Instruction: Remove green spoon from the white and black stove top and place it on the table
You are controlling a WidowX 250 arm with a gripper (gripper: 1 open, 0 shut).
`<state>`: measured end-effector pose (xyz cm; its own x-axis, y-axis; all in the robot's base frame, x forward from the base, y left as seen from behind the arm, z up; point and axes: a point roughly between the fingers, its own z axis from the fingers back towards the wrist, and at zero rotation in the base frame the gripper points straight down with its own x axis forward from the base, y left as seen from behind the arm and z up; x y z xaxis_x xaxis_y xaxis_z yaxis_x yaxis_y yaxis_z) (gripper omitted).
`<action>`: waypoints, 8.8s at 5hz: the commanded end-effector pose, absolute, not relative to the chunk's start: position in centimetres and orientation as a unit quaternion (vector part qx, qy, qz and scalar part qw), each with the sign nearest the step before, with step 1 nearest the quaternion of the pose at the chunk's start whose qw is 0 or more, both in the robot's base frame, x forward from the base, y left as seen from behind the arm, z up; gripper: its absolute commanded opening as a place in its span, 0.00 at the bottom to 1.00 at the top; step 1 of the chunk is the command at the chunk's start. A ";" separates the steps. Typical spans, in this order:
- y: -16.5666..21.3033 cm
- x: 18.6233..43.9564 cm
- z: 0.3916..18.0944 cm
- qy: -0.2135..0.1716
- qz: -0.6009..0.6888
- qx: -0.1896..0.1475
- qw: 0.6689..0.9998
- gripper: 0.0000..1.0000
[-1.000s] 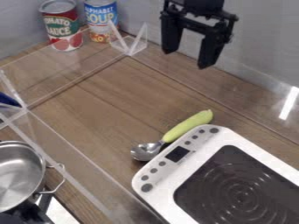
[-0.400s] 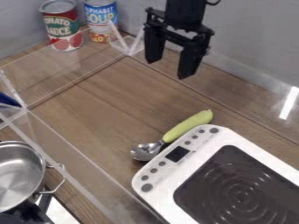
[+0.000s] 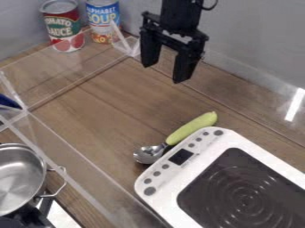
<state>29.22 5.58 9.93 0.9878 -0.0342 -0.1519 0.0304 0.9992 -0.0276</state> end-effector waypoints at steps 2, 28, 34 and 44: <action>6.9 29.0 9.7 0.066 -0.020 -0.001 0.998 1.00; 9.9 26.4 12.9 0.065 0.008 0.031 0.997 1.00; 1.3 27.5 9.6 0.052 -0.139 0.028 0.989 1.00; -0.1 30.6 5.5 -0.031 -0.218 -0.026 0.975 1.00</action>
